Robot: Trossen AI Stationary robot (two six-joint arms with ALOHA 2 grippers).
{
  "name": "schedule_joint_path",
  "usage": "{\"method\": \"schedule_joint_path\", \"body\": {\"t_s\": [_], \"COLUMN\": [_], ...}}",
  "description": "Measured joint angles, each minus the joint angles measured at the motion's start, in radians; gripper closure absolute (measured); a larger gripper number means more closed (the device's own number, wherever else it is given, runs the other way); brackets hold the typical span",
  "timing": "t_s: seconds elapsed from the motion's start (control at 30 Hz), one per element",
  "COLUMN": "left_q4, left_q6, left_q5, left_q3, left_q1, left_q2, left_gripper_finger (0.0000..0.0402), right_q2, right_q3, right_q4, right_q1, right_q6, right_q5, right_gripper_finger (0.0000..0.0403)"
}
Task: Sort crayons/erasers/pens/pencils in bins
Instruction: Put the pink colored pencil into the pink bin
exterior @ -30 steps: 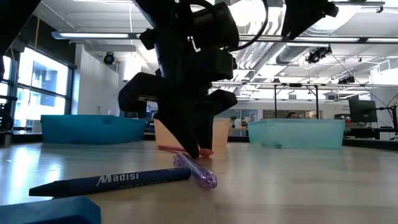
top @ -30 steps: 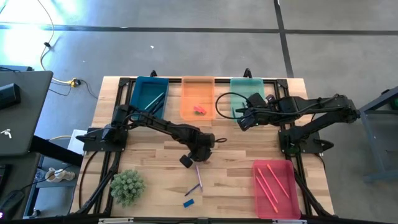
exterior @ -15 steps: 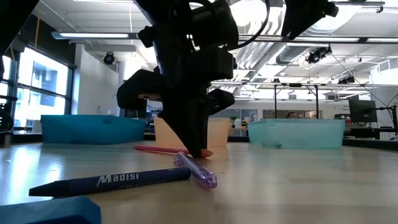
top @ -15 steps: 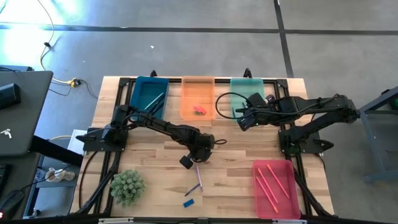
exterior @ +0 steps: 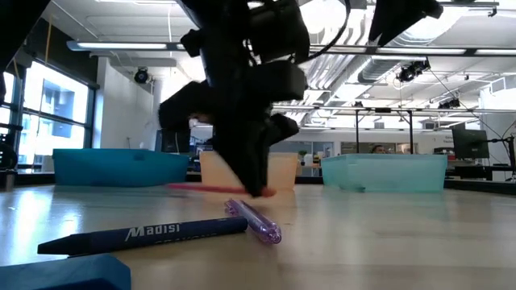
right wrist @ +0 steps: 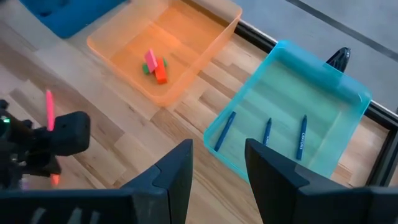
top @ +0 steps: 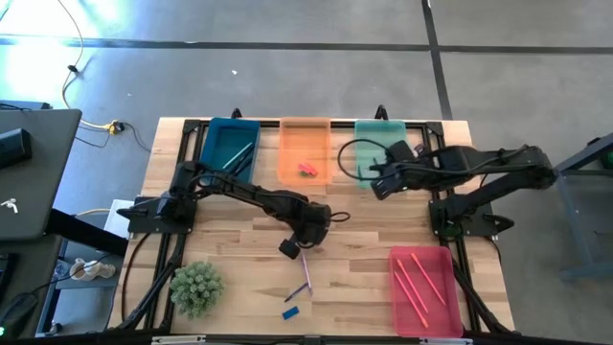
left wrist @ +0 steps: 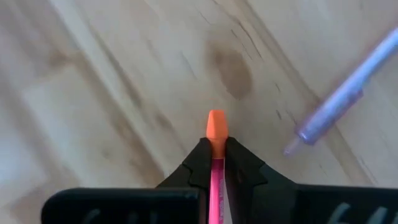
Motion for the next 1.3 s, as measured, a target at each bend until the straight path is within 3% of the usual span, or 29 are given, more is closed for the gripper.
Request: {"method": "schedule_joint_path", "body": {"t_s": [0.23, 0.63, 1.3], "left_q4": [0.015, 0.091, 0.44], "left_q6": [-0.055, -0.144, -0.32], "left_q5": [0.006, 0.066, 0.068], "left_q3": [0.012, 0.129, 0.292], "left_q1": [0.015, 0.021, 0.029], "left_q2": [-0.033, -0.035, -0.039], "left_gripper_finger": [0.0392, 0.0393, 0.0393], "right_q2": [-0.101, -0.218, -0.31], "right_q3": [0.0, 0.0, 0.0], "right_q4": [0.009, 0.034, 0.035], "right_q1": [0.023, 0.171, 0.419], "right_q6": [-0.011, -0.061, -0.105], "right_q5": [0.001, -0.022, -0.068], "right_gripper_finger": [0.0265, 0.0265, 0.0265]}}
